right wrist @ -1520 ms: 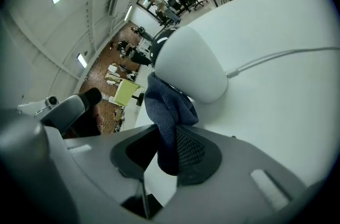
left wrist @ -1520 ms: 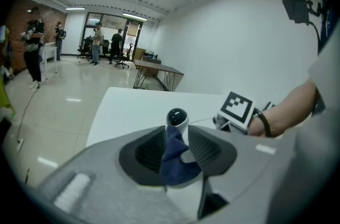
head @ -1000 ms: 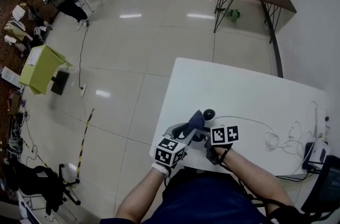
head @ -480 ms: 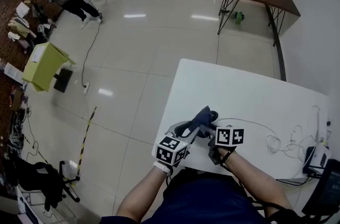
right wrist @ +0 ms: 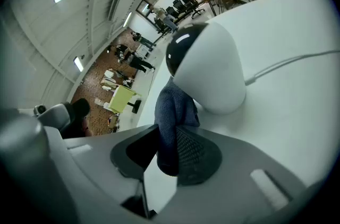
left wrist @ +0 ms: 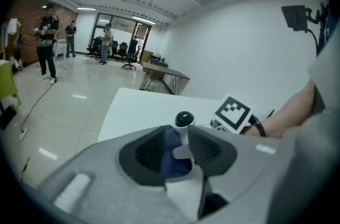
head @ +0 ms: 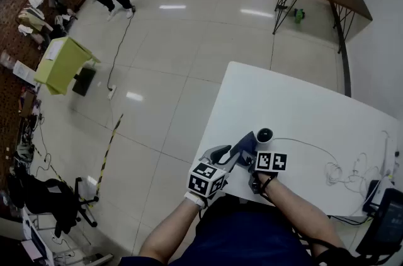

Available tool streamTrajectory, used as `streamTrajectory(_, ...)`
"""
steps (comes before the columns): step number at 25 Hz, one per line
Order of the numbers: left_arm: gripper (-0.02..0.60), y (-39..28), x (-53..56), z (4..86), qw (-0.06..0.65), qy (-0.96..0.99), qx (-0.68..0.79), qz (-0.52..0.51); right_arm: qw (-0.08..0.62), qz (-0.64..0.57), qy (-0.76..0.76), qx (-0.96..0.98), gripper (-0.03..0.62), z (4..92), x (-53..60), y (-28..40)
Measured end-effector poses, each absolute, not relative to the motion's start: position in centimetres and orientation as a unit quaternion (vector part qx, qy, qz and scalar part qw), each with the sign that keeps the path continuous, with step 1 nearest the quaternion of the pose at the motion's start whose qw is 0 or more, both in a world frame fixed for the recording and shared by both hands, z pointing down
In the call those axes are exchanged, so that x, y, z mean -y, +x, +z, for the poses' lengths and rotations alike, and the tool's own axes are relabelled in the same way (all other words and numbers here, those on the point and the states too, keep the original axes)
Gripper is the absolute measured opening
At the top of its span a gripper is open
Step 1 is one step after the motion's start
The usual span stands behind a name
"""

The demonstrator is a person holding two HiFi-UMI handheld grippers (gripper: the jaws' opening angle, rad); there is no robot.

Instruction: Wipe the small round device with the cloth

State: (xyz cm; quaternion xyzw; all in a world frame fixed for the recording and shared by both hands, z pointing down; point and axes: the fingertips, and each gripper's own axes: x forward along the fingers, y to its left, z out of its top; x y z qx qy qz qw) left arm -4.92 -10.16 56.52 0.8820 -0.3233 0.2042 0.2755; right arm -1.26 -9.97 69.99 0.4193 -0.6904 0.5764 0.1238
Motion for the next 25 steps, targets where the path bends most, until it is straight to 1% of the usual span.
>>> streamTrajectory(6,0.133,-5.9,10.1,57.4,0.283,0.878,0.326,0.207,0.114,0.595,0.418,0.677,0.092,70.6,10.2,-1.6)
streamTrajectory(11,0.133,-5.7,10.7,56.8,0.270,0.883,0.325,0.204,0.089,0.572,0.411,0.704,0.092,66.1,10.7,-1.9)
streamTrajectory(18,0.133,-5.0,12.6,54.7,0.255,0.895,0.326,0.167,0.046,0.528,0.427,0.732,0.092,59.8,13.3,-0.7)
streamTrajectory(22,0.133,-5.1,12.6,55.0,0.262,0.895,0.324,0.159,0.013,0.514,0.470,0.718,0.092,58.4,14.9,1.2)
streamTrajectory(25,0.133,-5.5,12.6,55.4,0.270,0.893,0.325,0.155,0.001,0.523,0.494,0.695,0.092,59.2,15.1,1.8)
